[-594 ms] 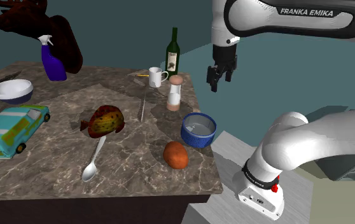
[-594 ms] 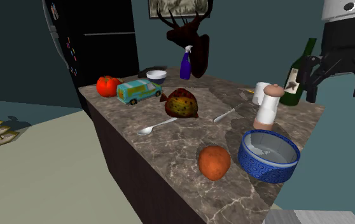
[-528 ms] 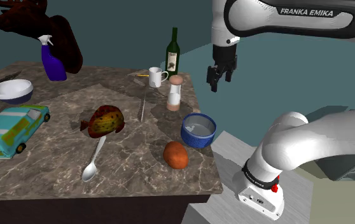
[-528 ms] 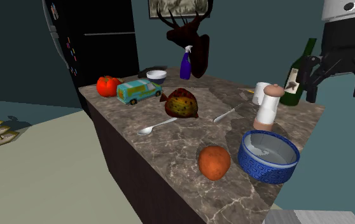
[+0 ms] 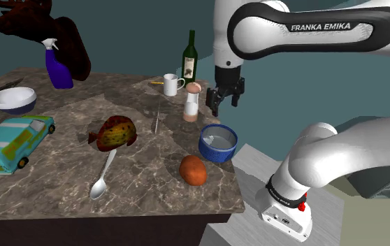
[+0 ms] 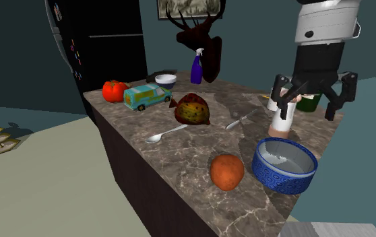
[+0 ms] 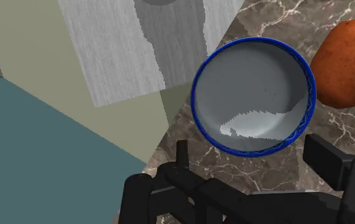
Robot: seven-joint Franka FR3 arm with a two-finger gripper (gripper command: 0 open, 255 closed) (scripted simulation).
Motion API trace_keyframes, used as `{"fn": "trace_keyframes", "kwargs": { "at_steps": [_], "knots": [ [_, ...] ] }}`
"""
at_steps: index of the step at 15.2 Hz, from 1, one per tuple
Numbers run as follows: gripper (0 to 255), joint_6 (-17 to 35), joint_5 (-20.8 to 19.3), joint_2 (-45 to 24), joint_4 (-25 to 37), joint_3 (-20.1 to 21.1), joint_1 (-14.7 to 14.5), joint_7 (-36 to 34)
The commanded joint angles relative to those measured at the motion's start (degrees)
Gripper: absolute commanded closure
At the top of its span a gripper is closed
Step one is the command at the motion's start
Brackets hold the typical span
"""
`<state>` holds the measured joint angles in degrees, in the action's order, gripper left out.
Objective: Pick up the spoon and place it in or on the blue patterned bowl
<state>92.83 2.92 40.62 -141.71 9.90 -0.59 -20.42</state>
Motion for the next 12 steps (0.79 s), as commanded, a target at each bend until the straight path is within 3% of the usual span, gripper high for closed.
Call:
{"fn": "trace_keyframes", "kwargs": {
  "at_steps": [1, 12],
  "knots": [
    [0, 2.54, 2.72, -1.66, -0.40, 2.20, -0.55, -3.97],
    [0, 18.44, 12.06, -16.64, 3.15, 13.19, -1.66, -22.59]
  ]
}}
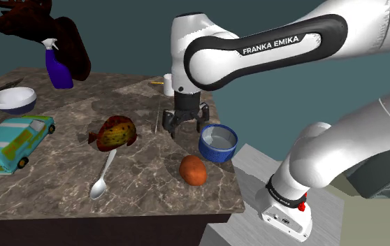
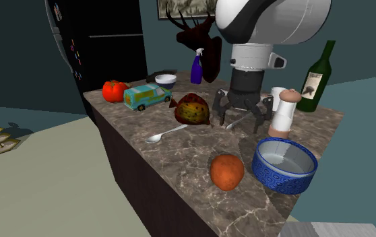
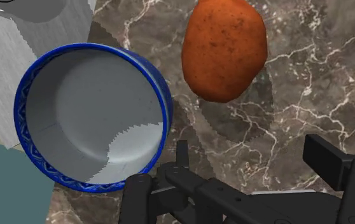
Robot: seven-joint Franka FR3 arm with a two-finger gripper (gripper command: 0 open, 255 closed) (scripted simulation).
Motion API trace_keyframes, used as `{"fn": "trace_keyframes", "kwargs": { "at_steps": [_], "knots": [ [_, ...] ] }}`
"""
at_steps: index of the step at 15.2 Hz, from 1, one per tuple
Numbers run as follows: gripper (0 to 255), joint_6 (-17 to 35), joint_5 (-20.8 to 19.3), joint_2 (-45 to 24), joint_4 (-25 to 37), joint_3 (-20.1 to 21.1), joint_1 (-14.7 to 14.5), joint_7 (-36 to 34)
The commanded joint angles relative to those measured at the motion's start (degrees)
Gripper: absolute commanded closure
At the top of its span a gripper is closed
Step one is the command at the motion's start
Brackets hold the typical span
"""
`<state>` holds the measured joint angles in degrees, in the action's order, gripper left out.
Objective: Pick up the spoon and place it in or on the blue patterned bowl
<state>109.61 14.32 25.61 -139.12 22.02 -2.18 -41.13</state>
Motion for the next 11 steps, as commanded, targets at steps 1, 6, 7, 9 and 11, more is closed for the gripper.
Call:
{"fn": "trace_keyframes", "kwargs": {
  "at_steps": [1, 6, 7, 9, 11],
  "knots": [
    [0, 3.14, 1.00, -3.39, 1.35, 2.01, -0.02, -3.57],
    [0, 10.32, 0.91, -12.96, 6.35, 6.49, 0.43, -12.38],
    [0, 11.67, 0.49, -15.01, 7.56, 7.28, 0.51, -14.25],
    [0, 14.24, -0.78, -19.25, 10.18, 8.67, 0.57, -18.12],
    [0, 16.58, -2.60, -23.63, 13.08, 9.74, 0.40, -22.16]
  ]
}}
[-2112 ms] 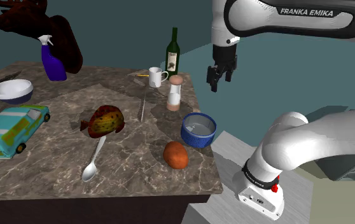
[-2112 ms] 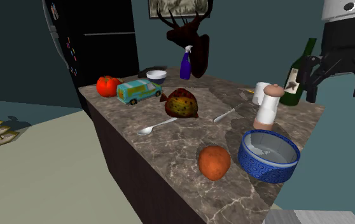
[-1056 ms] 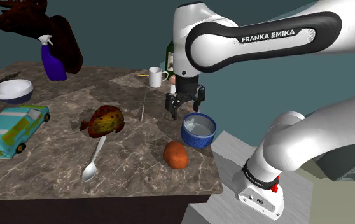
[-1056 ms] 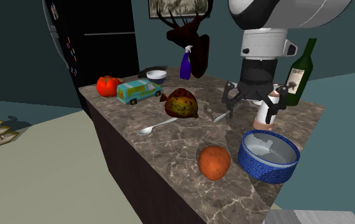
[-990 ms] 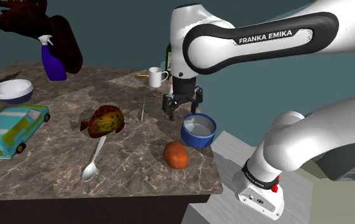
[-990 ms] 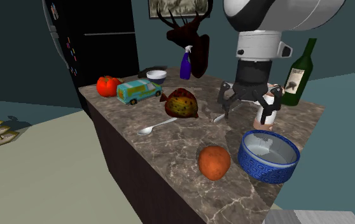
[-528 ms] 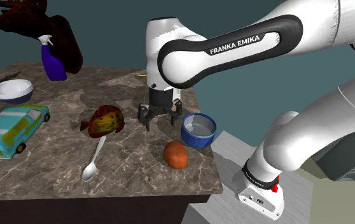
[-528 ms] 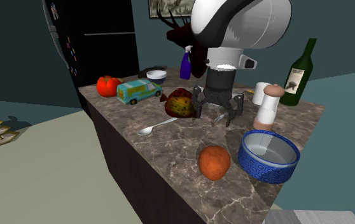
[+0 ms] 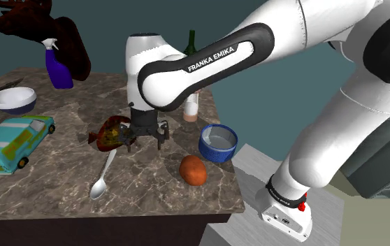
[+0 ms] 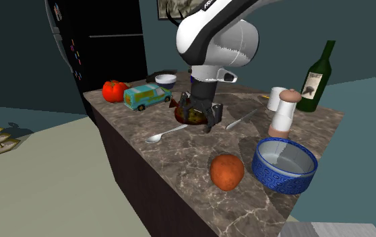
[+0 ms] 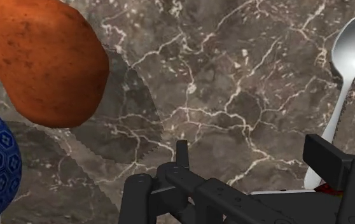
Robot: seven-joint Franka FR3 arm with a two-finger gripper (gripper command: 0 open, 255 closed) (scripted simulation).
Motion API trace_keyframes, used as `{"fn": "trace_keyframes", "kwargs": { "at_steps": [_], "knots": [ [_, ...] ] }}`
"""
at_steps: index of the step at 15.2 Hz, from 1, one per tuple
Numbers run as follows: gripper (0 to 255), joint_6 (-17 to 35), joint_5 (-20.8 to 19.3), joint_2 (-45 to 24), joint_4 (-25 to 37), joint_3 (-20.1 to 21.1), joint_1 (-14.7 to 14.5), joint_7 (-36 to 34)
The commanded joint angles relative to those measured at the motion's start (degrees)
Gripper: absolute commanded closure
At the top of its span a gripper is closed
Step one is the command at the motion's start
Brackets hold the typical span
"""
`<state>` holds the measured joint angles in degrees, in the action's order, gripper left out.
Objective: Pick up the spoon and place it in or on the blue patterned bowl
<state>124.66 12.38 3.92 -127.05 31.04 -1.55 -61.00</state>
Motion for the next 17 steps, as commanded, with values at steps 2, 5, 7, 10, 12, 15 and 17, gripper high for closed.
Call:
{"fn": "trace_keyframes", "kwargs": {
  "at_steps": [2, 5, 7, 10, 12, 15, 17],
  "knots": [
    [0, 3.59, -2.92, -6.41, 4.19, 1.37, -0.72, -6.44],
    [0, 6.04, -6.79, -13.13, 9.53, 1.43, -2.21, -12.61],
    [0, 7.21, -9.38, -17.53, 13.49, 0.93, -3.67, -16.49],
    [0, 8.49, -11.50, -21.35, 16.62, 0.06, -5.31, -19.45],
    [0, 9.71, -12.12, -22.41, 16.37, -0.20, -5.76, -19.86],
    [0, 11.51, -13.09, -24.05, 16.10, -0.62, -6.44, -20.49],
    [0, 12.44, -13.61, -24.94, 16.00, -0.86, -6.81, -20.83]
  ]
}}
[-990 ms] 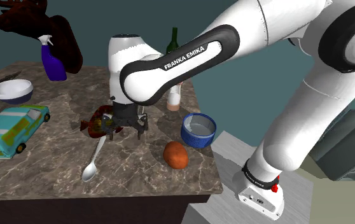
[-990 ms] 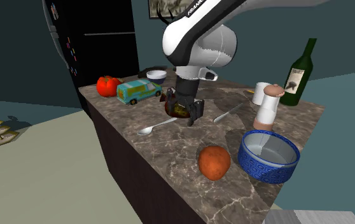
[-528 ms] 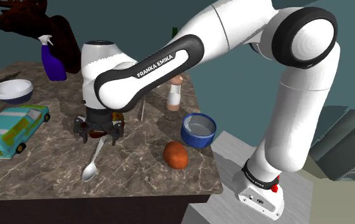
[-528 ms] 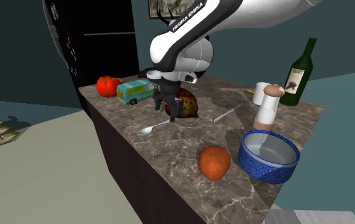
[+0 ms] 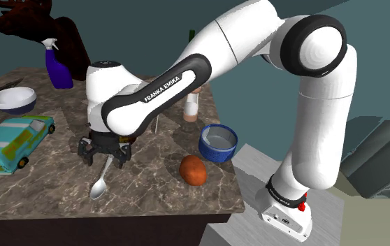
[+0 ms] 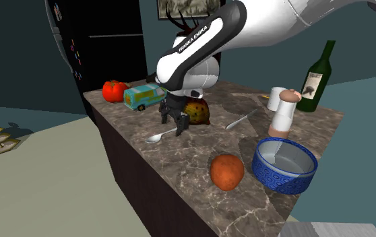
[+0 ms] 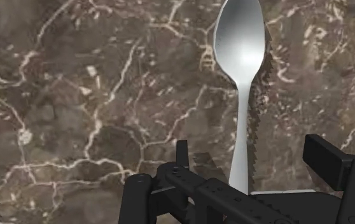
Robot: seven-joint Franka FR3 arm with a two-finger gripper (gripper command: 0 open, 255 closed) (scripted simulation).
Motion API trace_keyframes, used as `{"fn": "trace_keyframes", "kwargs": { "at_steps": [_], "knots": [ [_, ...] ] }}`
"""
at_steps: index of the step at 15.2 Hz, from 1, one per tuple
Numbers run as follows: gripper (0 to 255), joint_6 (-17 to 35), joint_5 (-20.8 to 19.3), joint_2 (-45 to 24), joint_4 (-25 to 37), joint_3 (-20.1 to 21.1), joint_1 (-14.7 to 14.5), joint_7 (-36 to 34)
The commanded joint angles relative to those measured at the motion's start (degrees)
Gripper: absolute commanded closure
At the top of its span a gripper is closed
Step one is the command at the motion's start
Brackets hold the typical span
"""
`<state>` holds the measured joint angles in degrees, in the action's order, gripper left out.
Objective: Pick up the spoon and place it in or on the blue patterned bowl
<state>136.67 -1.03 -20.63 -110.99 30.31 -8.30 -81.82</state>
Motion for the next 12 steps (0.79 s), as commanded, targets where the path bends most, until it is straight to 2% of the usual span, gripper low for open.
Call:
{"fn": "trace_keyframes", "kwargs": {
  "at_steps": [1, 7, 8, 12],
  "knots": [
    [0, 0.44, -0.20, -0.38, -0.07, -0.13, -0.07, -0.01],
    [0, 0.43, -0.19, -0.38, -0.07, -0.13, -0.06, -0.01],
    [255, 0.43, -0.19, -0.38, -0.07, -0.13, -0.06, -0.01],
    [255, 0.39, -0.25, -0.50, 0.08, -0.17, -0.08, -0.01]
  ]
}}
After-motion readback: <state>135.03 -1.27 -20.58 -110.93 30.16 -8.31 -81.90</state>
